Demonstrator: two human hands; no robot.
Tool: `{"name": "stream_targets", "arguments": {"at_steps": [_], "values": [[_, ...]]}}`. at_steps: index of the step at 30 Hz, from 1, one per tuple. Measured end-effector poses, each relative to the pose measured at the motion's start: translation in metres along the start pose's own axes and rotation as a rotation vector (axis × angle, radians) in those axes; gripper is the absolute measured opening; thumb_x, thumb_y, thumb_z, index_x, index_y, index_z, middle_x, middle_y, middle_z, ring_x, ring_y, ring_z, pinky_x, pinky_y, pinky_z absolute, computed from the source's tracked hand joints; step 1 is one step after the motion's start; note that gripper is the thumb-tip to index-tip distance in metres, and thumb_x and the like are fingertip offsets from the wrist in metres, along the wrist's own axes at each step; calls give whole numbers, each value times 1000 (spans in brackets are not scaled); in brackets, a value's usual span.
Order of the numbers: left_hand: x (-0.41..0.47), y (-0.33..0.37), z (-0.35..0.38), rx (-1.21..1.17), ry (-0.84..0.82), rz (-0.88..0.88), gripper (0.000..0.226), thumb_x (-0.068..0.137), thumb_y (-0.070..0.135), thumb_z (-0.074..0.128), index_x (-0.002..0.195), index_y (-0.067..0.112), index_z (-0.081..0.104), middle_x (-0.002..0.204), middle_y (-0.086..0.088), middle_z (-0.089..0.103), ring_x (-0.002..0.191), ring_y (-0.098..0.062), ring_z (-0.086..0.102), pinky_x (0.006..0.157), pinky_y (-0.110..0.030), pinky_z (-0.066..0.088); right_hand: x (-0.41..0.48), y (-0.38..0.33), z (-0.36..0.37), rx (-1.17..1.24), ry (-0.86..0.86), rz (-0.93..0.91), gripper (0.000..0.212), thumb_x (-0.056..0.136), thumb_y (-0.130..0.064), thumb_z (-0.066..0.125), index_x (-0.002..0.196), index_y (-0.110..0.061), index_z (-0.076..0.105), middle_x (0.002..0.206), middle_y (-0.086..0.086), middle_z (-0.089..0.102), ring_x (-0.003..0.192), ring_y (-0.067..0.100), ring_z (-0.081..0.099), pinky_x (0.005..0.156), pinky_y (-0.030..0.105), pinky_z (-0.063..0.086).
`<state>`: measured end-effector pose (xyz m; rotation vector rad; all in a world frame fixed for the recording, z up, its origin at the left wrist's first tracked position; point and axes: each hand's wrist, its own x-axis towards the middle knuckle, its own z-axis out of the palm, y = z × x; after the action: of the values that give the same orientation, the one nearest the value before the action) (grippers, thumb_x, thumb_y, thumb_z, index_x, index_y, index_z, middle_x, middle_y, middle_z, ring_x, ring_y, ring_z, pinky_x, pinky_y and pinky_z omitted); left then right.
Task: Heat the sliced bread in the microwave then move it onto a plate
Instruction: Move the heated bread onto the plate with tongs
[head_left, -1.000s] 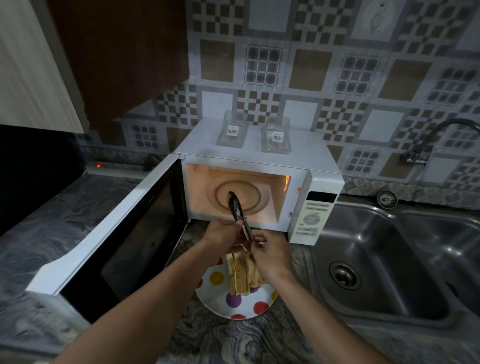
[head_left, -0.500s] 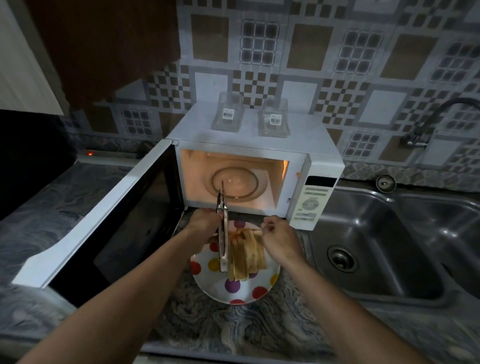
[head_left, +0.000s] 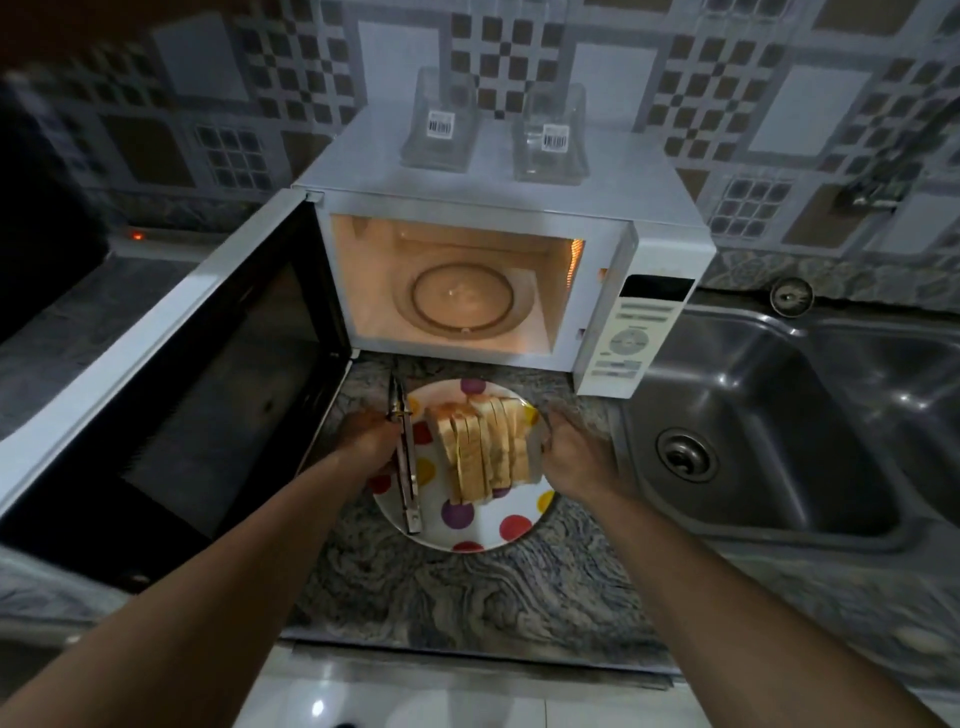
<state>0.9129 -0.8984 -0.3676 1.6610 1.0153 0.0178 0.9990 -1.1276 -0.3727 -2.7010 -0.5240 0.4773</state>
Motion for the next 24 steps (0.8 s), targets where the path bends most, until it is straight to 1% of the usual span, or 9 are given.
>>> {"name": "stream_targets", "arguments": {"at_steps": [2,4,6,11,14,17,19,21,24], "values": [[1,-2,2,24,18,-13,18,96,18,58,84,6,63,91,-18,65,79,-29,64,68,-37,55,4,9,10,-55,-22,-44,53,94,-24,43,143,-3,45,149,13,40,142,32,33,110,37,35],[5,-6,6,23,20,-49,17,96,15,58,84,4,64,88,-18,66,81,-33,68,72,-44,58,6,14,16,-112,-28,-50,53,101,-17,41,152,-4,31,156,14,30,146,31,25,116,39,26],[12,-10,8,8,16,-75,16,93,12,61,80,4,64,88,-19,69,82,-34,70,75,-48,60,6,15,18,-152,-35,-61,57,104,-18,37,156,-4,17,161,13,22,149,30,16,119,42,21],[57,-33,15,-3,-49,-99,14,89,14,69,89,0,69,89,-20,73,75,-33,73,69,-52,61,10,18,23,-187,-66,-59,59,107,-24,24,159,-5,4,167,8,9,154,26,4,123,43,10],[51,-28,12,96,-23,-21,18,81,22,79,73,8,72,80,-18,74,74,-31,73,74,-50,61,11,19,23,-185,-68,-69,57,108,-24,20,160,-7,3,168,7,6,154,24,1,123,43,9],[49,-25,7,237,5,26,31,64,40,85,69,11,76,69,-13,73,67,-28,73,69,-44,62,14,24,26,-199,-39,-106,60,106,-20,31,159,-4,8,166,9,13,153,27,7,122,43,16],[58,-30,7,254,-9,31,37,60,43,83,69,7,76,67,-16,72,66,-32,73,67,-49,62,15,26,28,-193,10,-119,58,104,-21,38,156,-4,20,159,12,25,148,29,19,116,42,27],[61,-30,7,281,1,39,41,55,45,80,70,7,76,68,-16,72,65,-32,73,67,-48,62,16,25,28,-186,45,-101,55,103,-22,42,154,-9,28,154,11,30,141,31,29,109,41,35],[30,-13,2,366,28,115,34,58,47,84,72,17,78,76,-7,75,73,-28,72,73,-40,61,17,24,26,-201,55,-77,47,102,-25,46,147,-13,41,143,12,37,130,34,40,100,37,39]]}}
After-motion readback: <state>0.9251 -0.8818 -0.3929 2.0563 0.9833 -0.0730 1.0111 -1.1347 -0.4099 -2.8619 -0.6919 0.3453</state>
